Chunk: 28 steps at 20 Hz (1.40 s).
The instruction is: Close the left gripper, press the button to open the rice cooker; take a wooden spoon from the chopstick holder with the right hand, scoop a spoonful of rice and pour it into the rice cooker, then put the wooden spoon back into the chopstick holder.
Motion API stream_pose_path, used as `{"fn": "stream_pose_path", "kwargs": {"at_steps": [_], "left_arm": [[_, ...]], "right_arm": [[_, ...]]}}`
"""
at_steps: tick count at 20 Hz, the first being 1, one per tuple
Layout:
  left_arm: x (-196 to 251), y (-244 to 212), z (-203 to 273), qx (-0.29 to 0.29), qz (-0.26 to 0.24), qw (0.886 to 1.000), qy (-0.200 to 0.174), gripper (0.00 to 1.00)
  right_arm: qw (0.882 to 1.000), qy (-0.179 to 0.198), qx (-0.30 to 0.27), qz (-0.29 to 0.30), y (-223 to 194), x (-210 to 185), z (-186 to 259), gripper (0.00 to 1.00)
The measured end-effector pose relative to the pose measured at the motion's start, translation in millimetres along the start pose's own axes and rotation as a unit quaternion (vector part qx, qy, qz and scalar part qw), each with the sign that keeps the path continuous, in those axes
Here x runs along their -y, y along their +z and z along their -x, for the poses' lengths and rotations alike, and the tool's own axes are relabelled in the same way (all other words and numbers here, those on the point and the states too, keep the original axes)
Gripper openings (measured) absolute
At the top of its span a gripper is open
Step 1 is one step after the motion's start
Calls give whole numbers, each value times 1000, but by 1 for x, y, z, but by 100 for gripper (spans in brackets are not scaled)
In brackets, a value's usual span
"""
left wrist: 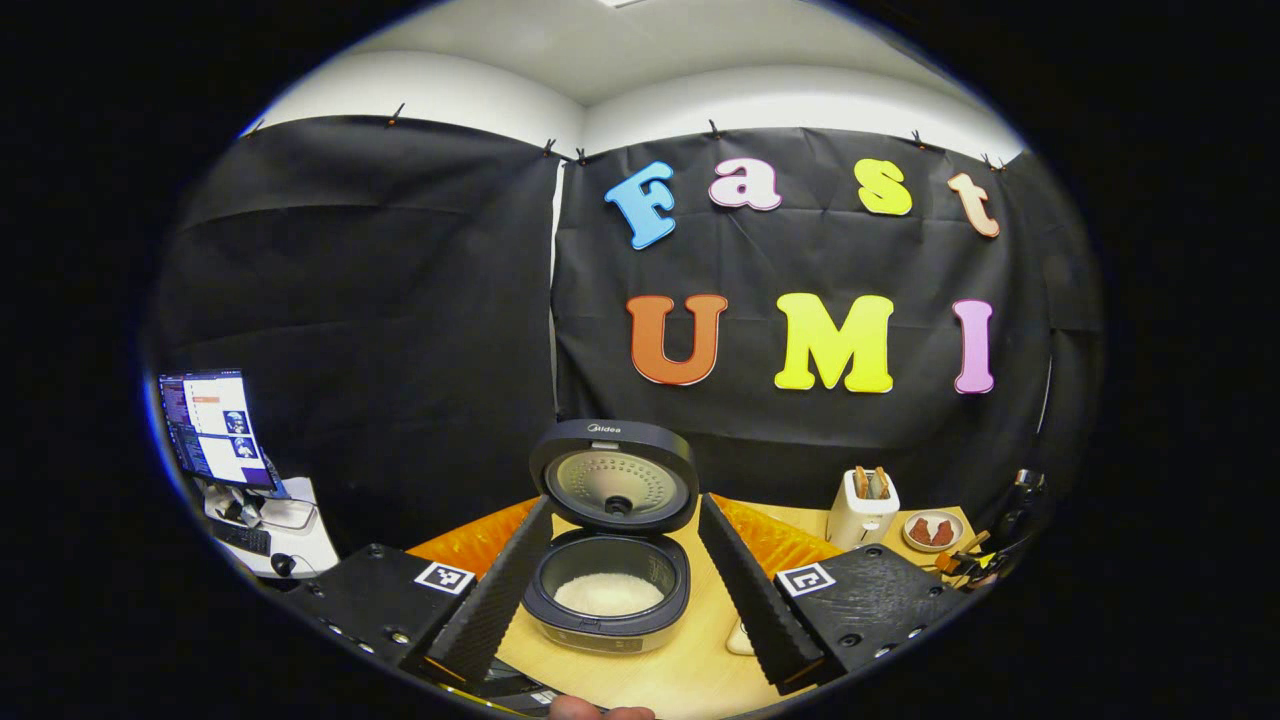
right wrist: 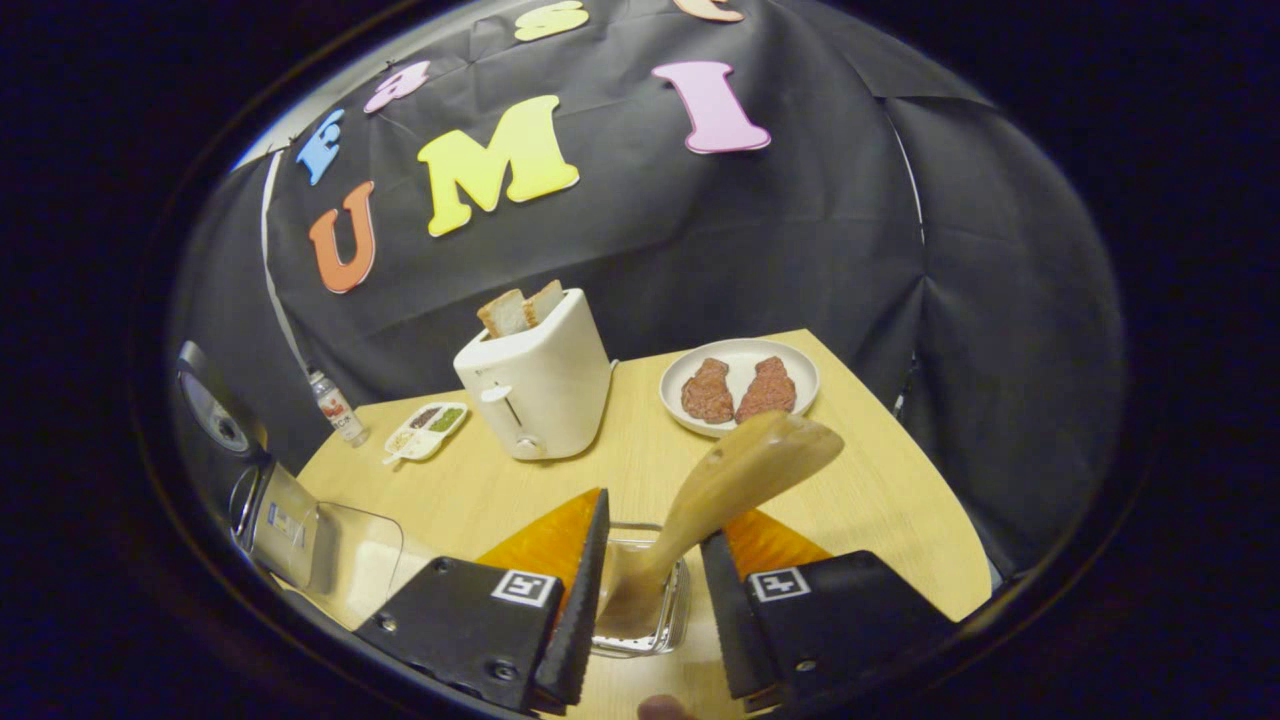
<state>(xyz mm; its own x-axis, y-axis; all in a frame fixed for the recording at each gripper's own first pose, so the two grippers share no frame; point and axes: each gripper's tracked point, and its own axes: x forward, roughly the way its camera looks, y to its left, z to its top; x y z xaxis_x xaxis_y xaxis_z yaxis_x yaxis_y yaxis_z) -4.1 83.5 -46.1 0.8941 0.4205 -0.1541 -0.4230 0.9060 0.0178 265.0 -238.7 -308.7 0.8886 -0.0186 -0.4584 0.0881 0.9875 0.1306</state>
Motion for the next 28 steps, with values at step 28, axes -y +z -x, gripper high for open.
{"fn": "stream_pose_path", "kwargs": {"at_steps": [28], "left_arm": [[-117,-1,-69,14,23,998,-61,95]], "right_arm": [[988,19,80,130,12,-262,94,10]]}}
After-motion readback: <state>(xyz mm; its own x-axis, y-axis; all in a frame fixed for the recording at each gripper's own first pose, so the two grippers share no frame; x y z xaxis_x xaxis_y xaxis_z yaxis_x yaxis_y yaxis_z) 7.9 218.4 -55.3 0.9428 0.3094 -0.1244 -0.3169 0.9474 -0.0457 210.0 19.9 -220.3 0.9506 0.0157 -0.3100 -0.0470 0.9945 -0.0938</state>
